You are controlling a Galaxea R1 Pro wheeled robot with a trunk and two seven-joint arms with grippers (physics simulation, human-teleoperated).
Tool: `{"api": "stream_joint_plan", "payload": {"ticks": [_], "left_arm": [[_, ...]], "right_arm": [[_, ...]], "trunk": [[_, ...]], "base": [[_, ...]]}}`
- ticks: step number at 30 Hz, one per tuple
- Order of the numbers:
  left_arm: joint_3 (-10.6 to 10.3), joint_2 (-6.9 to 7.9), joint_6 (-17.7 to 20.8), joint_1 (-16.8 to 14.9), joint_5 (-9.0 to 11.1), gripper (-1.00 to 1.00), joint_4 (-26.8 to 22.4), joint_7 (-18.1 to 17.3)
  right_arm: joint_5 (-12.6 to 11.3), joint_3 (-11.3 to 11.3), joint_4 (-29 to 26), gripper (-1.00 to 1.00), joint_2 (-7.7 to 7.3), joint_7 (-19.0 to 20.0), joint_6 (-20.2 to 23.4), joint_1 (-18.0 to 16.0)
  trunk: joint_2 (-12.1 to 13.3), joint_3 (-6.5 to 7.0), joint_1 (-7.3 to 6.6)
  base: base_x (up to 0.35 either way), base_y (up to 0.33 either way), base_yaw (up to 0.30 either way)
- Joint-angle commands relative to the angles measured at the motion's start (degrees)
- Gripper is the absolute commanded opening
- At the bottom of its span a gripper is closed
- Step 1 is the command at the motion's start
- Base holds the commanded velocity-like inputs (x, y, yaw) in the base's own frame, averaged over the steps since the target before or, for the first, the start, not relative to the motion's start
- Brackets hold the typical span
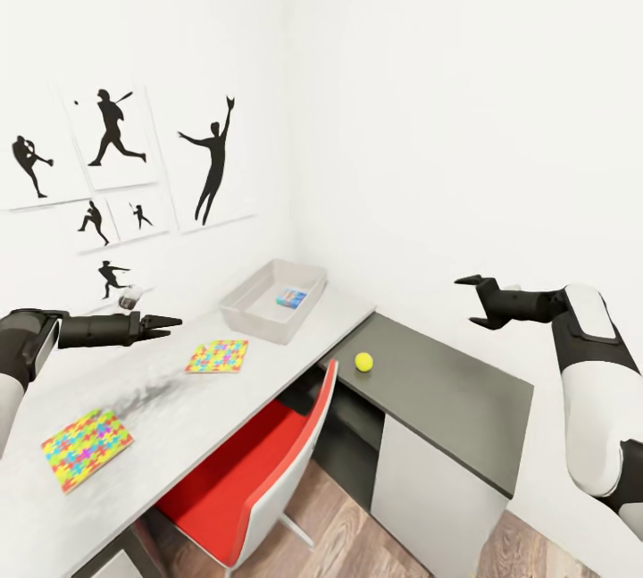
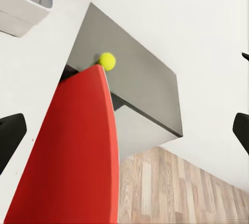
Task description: Put all the toys in the child's room - the three board games (two on the bed and one on the table), the two jigsaw puzzles on the table, and the tennis ball on the table - inside the toy box on the table in the child's room.
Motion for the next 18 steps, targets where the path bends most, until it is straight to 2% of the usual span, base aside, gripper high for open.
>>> {"api": "stream_joint_plan", "payload": {"ticks": [1,4,9,14,18], "left_arm": [[0.3,-0.03,0.6,-0.1,-0.6,1.0,-0.1,-0.5],[0.3,-0.03,0.6,-0.1,-0.6,1.0,0.0,-0.5],[0.3,-0.03,0.6,-0.1,-0.6,1.0,0.0,-0.5],[0.3,-0.02,0.6,-0.1,-0.7,1.0,0.0,-0.5],[0.4,0.04,0.6,-0.1,-0.8,1.0,-0.1,-0.5]], "right_arm": [[-0.5,-0.1,0.0,1.0,-0.03,-0.6,0.1,-0.1],[-0.5,-0.3,0.3,1.0,-0.26,-0.5,0.1,0.5],[-0.7,-0.7,0.6,1.0,-0.53,0.0,0.1,3.7],[-0.9,-0.7,0.7,1.0,-2.21,1.3,0.2,6.4],[-0.9,-0.8,0.7,1.0,-3.35,3.8,0.2,10.3]], "trunk": [[-0.1,-0.08,0.04],[-0.1,0.08,0.04],[-0.1,0.36,0.04],[-0.1,0.64,0.04],[-0.1,0.86,0.04]], "base": [[0.0,0.0,-0.245],[0.0,0.0,-0.245],[0.0,0.0,-0.245],[0.0,0.0,-0.245],[0.0,0.0,-0.245]]}}
